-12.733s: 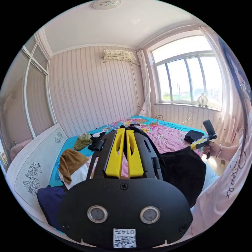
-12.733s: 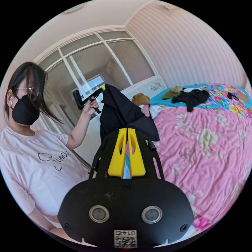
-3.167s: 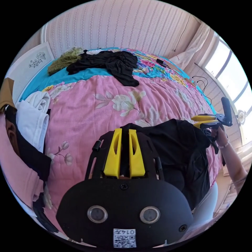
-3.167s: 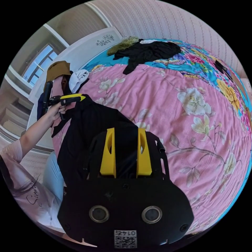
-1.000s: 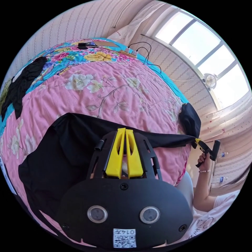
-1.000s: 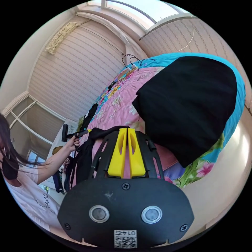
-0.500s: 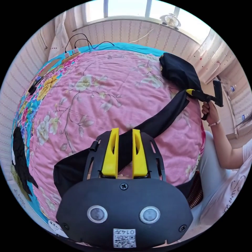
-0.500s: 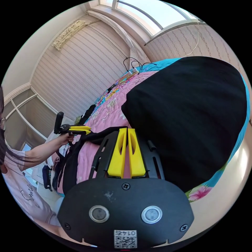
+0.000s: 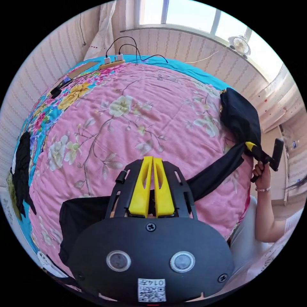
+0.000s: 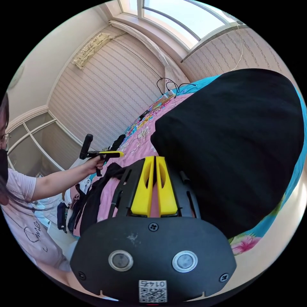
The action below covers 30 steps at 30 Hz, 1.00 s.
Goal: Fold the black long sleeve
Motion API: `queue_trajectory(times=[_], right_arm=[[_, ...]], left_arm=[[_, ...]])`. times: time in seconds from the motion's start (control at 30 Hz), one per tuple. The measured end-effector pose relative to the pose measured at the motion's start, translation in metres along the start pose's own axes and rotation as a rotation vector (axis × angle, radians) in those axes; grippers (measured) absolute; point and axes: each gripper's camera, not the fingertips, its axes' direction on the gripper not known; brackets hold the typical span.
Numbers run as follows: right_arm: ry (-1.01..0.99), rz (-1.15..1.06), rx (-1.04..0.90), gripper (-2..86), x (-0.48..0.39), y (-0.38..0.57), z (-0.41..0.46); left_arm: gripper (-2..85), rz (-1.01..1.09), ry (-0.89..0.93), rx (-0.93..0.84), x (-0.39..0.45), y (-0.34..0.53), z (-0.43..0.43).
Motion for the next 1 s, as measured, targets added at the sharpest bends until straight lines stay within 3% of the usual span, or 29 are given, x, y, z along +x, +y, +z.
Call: queue_trajectory(times=[0.13,0.3,0.53,0.7,0.87,1.0], right_arm=[[0.000,-0.064,-0.111,4.0,-0.021,-0.007,-0.015],[0.035,-0.176,-0.261,5.8,-0.045,-0.004,-0.002],[0.091,-0.193,-0.491,1.1,-0.056,-0.003,0.043],[0.040,-0.161,-0.554,0.2,-0.061,0.005,0.004],[0.027,-0.034,-0.689,0.9,-0.025,0.024,0.030],[-0.015,-0.029,-0.575,6.4,-0.011,0.019,0.033]], left_arm=[[2.6,0.279,0.051,-0.020,0.074,-0.025,0.009],[6.3,0.463,0.121,-0.032,0.149,-0.048,0.036],[-0.6,0.436,0.134,-0.110,0.175,-0.052,0.069],[-0.8,0.463,0.100,-0.103,0.194,-0.055,0.065],[1.2,0.479,0.123,-0.117,0.219,-0.055,0.069],[5.5,0.519,0.067,-0.155,0.247,-0.052,0.089]])
